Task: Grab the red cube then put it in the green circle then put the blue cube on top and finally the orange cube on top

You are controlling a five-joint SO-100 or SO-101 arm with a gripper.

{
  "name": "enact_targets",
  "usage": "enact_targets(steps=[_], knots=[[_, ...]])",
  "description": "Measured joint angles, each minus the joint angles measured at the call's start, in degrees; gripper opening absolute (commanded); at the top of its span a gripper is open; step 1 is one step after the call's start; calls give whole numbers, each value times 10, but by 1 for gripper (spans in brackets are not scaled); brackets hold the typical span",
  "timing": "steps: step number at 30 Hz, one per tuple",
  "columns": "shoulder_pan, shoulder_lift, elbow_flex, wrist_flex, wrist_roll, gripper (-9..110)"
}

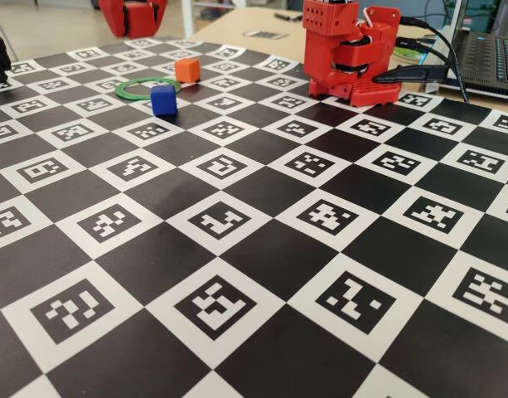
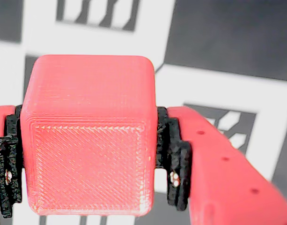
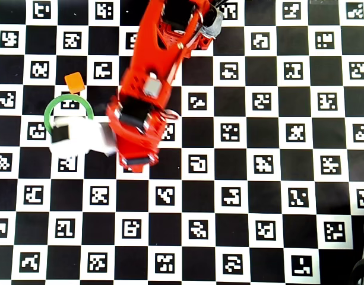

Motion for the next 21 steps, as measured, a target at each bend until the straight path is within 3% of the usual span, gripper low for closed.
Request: enact_targets(steps=[11, 21], knots=[[194, 10, 33, -25, -146, 6], [253, -51, 62, -83, -202, 6]])
